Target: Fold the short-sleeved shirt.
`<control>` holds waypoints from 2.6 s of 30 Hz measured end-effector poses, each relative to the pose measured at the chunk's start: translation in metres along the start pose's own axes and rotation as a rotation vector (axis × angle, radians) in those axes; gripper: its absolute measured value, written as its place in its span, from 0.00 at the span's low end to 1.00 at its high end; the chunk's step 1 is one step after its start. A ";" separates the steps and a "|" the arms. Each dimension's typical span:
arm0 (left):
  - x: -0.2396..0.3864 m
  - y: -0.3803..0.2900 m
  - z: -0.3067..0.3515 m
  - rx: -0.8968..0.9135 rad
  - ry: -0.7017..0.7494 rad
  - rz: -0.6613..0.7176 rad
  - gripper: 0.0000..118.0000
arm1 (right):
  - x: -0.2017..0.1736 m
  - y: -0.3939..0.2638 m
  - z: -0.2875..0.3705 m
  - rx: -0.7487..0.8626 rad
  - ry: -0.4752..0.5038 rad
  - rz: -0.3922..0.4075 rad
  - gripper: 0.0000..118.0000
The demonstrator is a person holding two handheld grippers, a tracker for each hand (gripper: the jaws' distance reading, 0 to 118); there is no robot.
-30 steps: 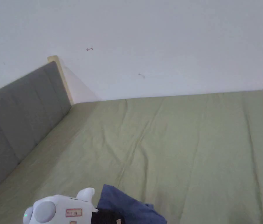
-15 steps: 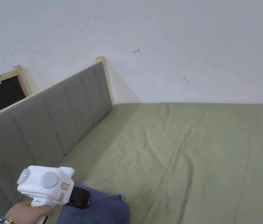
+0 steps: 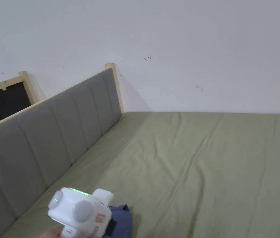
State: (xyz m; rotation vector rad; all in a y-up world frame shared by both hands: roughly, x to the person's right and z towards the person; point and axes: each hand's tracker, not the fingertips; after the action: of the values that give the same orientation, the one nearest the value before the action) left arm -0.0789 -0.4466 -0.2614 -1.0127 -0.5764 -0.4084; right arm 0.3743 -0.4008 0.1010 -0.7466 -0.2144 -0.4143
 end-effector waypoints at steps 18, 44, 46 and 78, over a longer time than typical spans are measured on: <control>0.294 0.014 0.166 0.977 -0.019 0.101 0.01 | -0.015 0.034 0.103 0.743 -0.230 0.239 0.05; 0.312 0.018 0.190 1.154 0.094 0.122 1.00 | 0.008 0.050 0.106 0.764 -0.358 0.081 0.90; 0.315 0.016 0.192 1.139 0.099 0.114 1.00 | 0.007 0.051 0.108 0.768 -0.363 0.092 0.94; 0.289 0.043 0.184 0.988 0.027 0.279 1.00 | -0.014 0.054 0.107 0.800 -0.315 0.182 0.99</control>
State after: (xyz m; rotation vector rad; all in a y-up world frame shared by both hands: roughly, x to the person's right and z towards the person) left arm 0.1235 -0.2809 -0.0357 -0.1246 -0.5102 0.1287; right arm 0.3810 -0.2866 0.1403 -0.0329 -0.5631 -0.0134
